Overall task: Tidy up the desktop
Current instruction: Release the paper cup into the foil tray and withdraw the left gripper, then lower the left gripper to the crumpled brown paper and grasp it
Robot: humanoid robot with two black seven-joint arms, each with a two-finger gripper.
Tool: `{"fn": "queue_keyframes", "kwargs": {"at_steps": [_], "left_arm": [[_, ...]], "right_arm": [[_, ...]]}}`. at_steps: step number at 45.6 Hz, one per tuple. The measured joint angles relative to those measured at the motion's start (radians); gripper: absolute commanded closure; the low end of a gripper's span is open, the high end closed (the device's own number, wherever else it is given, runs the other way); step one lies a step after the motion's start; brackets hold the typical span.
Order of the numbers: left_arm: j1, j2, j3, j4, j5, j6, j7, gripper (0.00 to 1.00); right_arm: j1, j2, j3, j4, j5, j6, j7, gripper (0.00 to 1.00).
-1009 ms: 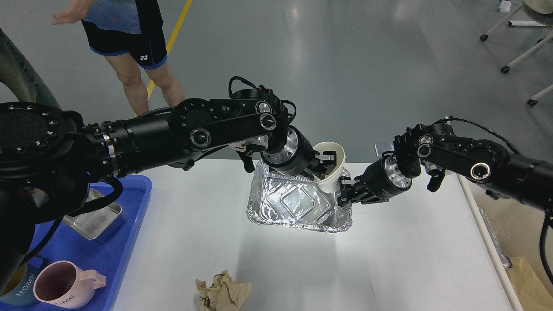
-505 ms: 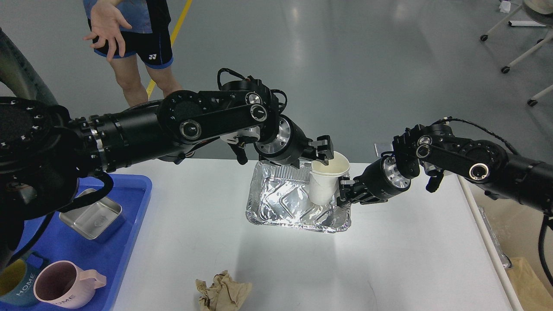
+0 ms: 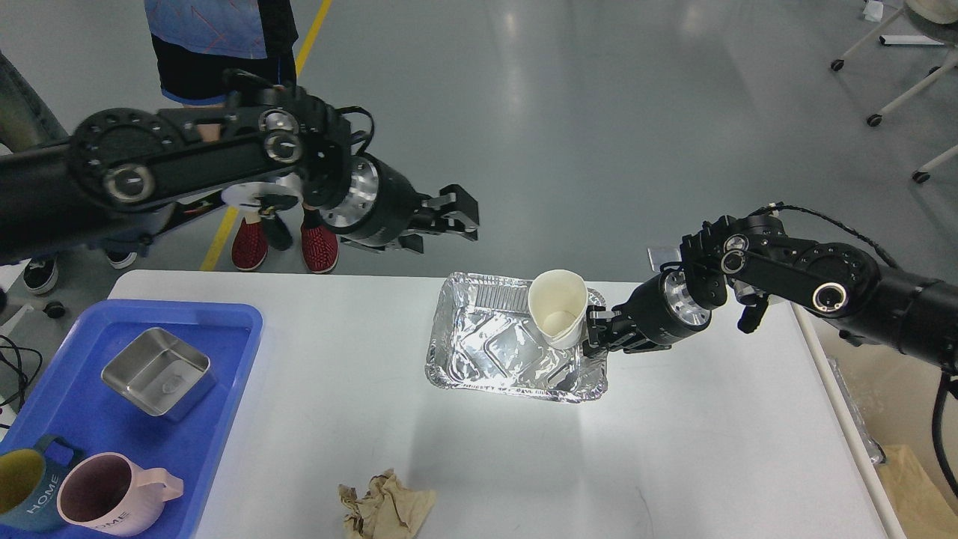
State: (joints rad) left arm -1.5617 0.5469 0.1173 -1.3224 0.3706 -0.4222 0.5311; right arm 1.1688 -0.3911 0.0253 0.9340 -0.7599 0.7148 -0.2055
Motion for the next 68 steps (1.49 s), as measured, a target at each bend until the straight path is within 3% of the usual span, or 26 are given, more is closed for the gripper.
{"fn": "queue_keyframes", "kwargs": {"at_steps": [10, 18, 27, 34, 47, 63, 68], "left_arm": [[0.011, 0.337, 0.044, -0.216, 0.004, -0.005, -0.054, 0.26], [0.025, 0.547, 0.042, -0.317, 0.004, -0.067, -0.1, 0.26], [0.036, 0.692, 0.04, -0.347, 0.002, -0.181, -0.125, 0.26], [0.05, 0.755, 0.04, -0.348, 0.002, -0.222, -0.128, 0.26], [0.177, 0.699, 0.036, -0.344, 0.004, -0.156, -0.129, 0.26], [0.483, 0.385, 0.035, -0.319, 0.026, 0.092, -0.129, 0.26], [0.563, 0.311, 0.02, -0.276, 0.078, 0.124, -0.129, 0.26]], "right_arm": [[-0.003, 0.016, 0.002, -0.001, 0.001, 0.0, 0.0, 1.0], [-0.005, 0.017, 0.003, -0.003, -0.001, 0.0, 0.0, 1.0], [-0.005, 0.018, 0.002, -0.003, -0.002, 0.0, 0.0, 1.0], [-0.005, 0.02, 0.003, -0.003, -0.003, -0.002, 0.0, 1.0], [-0.013, 0.026, 0.002, -0.003, -0.004, -0.011, 0.0, 1.0], [-0.021, 0.022, 0.002, -0.003, -0.004, -0.011, 0.0, 1.0], [-0.03, 0.018, 0.002, -0.002, -0.004, -0.011, 0.0, 1.0]]}}
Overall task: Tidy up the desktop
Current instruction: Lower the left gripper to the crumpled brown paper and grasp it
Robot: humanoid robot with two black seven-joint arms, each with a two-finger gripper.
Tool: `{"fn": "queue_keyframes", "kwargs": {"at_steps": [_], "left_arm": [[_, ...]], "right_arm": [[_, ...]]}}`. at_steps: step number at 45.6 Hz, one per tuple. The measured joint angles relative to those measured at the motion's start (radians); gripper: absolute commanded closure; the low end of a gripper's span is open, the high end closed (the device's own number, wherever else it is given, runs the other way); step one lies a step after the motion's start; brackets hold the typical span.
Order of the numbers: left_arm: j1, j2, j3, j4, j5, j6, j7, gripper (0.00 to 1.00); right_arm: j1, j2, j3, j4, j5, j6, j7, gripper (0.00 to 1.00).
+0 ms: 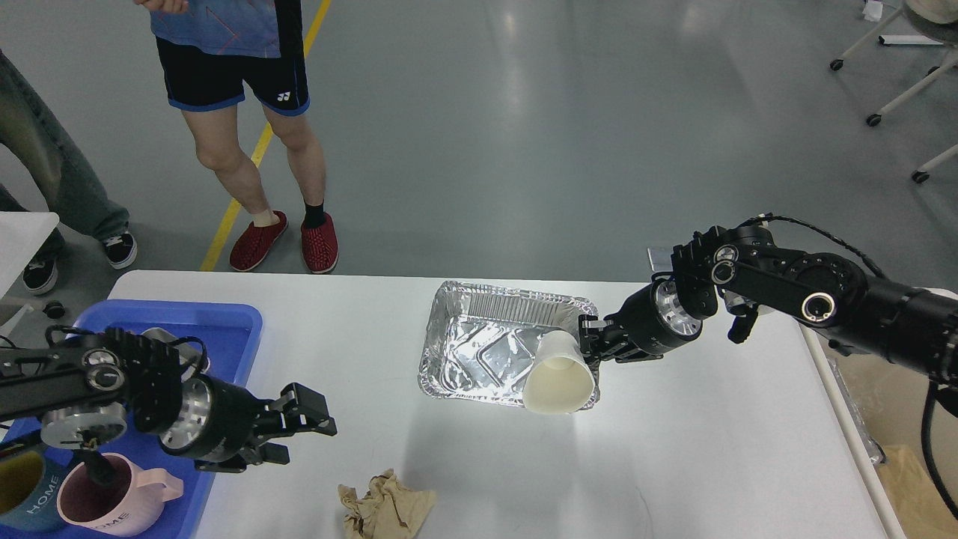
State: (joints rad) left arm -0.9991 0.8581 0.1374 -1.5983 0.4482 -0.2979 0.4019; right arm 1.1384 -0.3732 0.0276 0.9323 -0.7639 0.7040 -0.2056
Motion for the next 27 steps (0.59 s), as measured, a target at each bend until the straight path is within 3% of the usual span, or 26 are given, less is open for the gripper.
{"fn": "queue_keyframes", "kwargs": {"at_steps": [8, 27], "left_arm": [[0.092, -0.089, -0.034, 0.058, 0.035, 0.007, 0.001, 0.26], [0.166, -0.219, -0.074, 0.13, 0.041, 0.009, 0.002, 0.26]], "right_arm": [[-0.009, 0.005, 0.0, 0.0, 0.0, -0.001, 0.0, 1.0], [-0.009, 0.001, 0.0, 0.001, 0.0, -0.001, 0.0, 1.0]]}}
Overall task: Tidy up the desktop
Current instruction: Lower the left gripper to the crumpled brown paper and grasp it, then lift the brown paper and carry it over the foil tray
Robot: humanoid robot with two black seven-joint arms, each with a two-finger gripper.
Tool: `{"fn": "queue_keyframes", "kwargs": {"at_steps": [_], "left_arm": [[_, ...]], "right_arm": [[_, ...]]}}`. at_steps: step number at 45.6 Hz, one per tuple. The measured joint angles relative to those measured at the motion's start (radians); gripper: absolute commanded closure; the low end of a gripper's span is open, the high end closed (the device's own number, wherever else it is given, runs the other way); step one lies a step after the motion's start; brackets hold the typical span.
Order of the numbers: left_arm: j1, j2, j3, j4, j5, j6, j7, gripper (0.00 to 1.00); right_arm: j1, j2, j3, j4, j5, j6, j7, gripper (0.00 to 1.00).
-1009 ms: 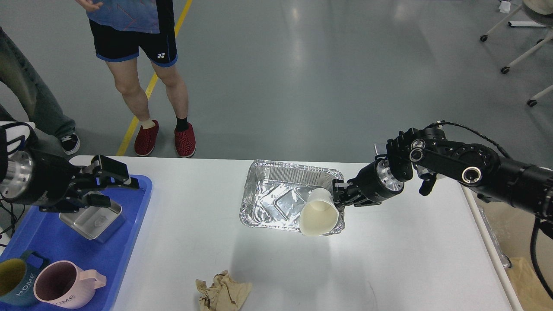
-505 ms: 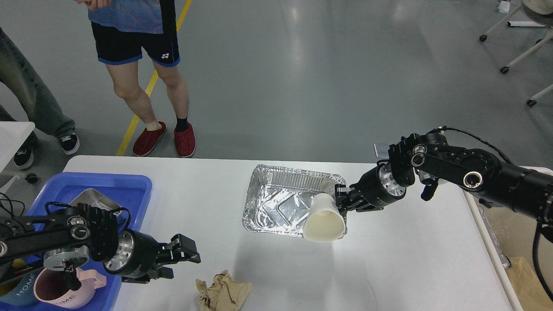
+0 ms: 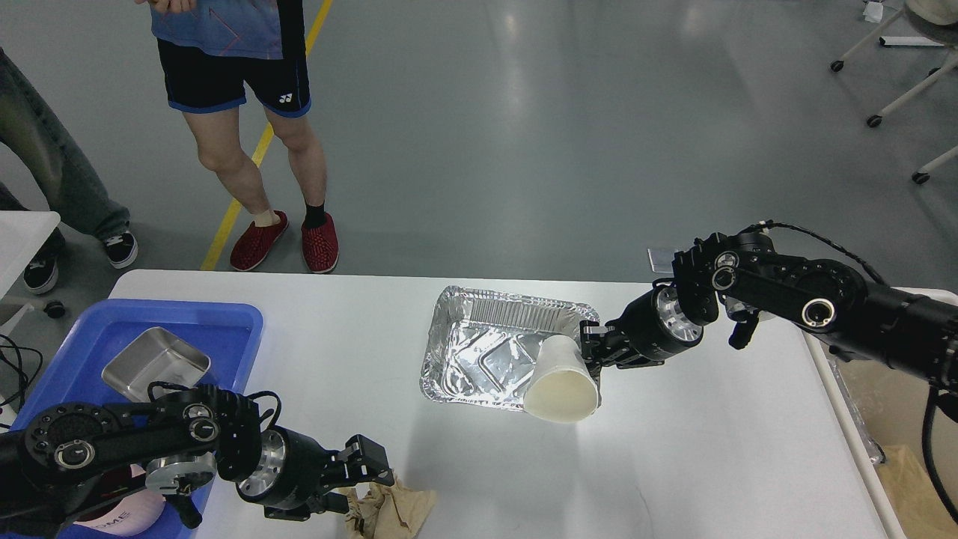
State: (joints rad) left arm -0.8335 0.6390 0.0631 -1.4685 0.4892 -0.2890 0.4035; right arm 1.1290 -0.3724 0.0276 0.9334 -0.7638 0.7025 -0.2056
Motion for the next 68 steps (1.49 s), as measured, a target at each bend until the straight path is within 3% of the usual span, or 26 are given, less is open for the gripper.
{"fn": "queue_keyframes", "kwargs": {"at_steps": [20, 24, 29, 30, 32, 33, 36, 41, 45, 59, 68], "left_arm": [[0.064, -0.094, 0.005, 0.119, 0.0, -0.005, 0.009, 0.26], [0.075, -0.126, 0.009, 0.154, 0.002, -0.005, 0.009, 0.31], [0.085, -0.17, 0.011, 0.185, 0.003, 0.001, 0.012, 0.53], [0.086, -0.178, 0.011, 0.188, 0.003, 0.006, 0.013, 0.62], [0.087, -0.187, 0.012, 0.191, 0.005, 0.013, 0.015, 0.91], [0.087, -0.188, 0.012, 0.191, 0.007, 0.016, 0.018, 1.0], [0.087, -0.187, 0.012, 0.188, 0.013, 0.015, 0.044, 0.99], [0.086, -0.179, 0.004, 0.184, 0.019, 0.001, 0.126, 0.99], [0.082, -0.174, -0.009, 0.183, 0.021, -0.003, 0.152, 0.99], [0.026, -0.082, -0.025, 0.128, 0.022, -0.006, 0.159, 1.0], [-0.115, 0.128, -0.026, -0.008, 0.02, -0.055, 0.165, 1.0]], "right_arm": [[0.0, 0.001, 0.004, 0.001, 0.0, 0.0, 0.0, 1.0], [0.0, -0.001, 0.007, 0.001, 0.0, 0.0, 0.0, 1.0], [0.0, -0.002, 0.008, 0.001, 0.0, 0.0, 0.0, 1.0], [0.0, -0.002, 0.008, 0.001, 0.0, 0.0, 0.0, 1.0], [0.0, -0.002, 0.008, 0.001, 0.0, 0.0, 0.0, 1.0], [0.0, -0.002, 0.008, 0.001, 0.0, 0.0, 0.0, 1.0], [0.0, -0.002, 0.008, 0.001, 0.0, 0.0, 0.0, 1.0], [-0.001, -0.001, 0.009, 0.001, 0.0, -0.008, 0.0, 1.0], [-0.005, 0.001, 0.009, 0.001, 0.0, -0.014, 0.0, 1.0], [-0.008, 0.002, 0.008, 0.001, 0.0, -0.015, 0.0, 1.0], [-0.008, -0.001, 0.008, 0.001, 0.0, -0.015, 0.0, 1.0]]}}
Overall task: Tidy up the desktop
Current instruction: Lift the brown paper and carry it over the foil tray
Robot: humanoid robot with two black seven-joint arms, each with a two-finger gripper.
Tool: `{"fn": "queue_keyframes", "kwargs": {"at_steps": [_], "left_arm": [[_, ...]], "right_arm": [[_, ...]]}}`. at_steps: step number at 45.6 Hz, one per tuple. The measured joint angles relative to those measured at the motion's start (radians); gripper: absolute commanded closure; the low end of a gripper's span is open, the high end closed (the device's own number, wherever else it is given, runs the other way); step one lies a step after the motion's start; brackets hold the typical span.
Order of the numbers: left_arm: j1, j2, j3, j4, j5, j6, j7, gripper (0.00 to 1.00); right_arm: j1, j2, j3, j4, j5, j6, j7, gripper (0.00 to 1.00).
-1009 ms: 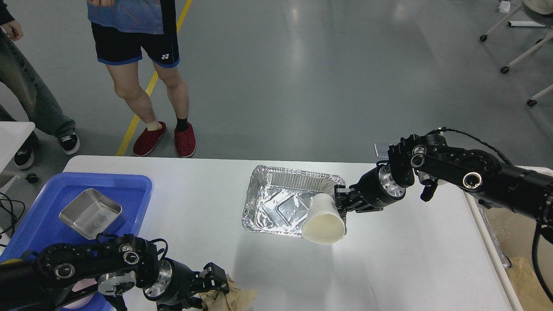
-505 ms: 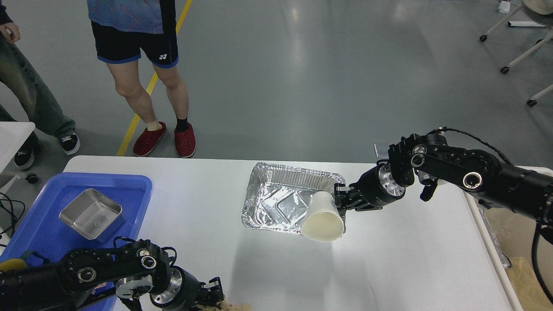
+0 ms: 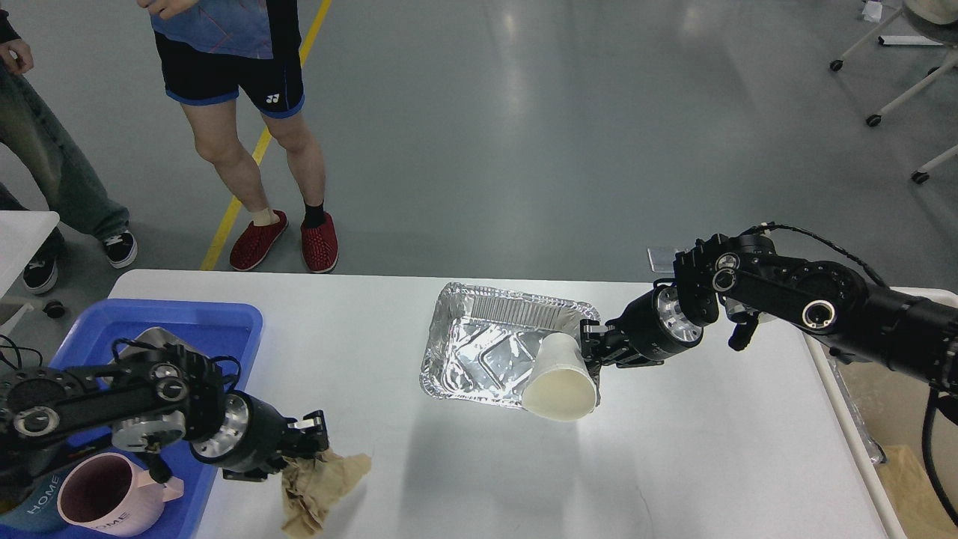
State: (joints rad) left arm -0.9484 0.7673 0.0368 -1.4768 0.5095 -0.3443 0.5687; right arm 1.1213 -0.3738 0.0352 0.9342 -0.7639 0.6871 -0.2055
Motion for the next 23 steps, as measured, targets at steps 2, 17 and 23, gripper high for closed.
{"fn": "queue_keyframes", "kwargs": {"at_steps": [2, 17, 23], "left_arm": [[-0.045, 0.054, 0.0, -0.026, -0.001, -0.026, 0.002, 1.0], [-0.327, 0.364, -0.081, -0.098, -0.013, -0.231, 0.007, 0.99], [-0.337, 0.42, -0.143, -0.111, -0.014, -0.276, 0.007, 0.99]], "right_arm": [[0.0, 0.0, 0.0, 0.0, 0.0, 0.0, 0.0, 1.0], [0.008, 0.009, 0.0, 0.0, 0.0, 0.0, 0.0, 1.0], [0.006, 0.01, 0.0, 0.0, 0.0, 0.0, 0.0, 1.0]]}}
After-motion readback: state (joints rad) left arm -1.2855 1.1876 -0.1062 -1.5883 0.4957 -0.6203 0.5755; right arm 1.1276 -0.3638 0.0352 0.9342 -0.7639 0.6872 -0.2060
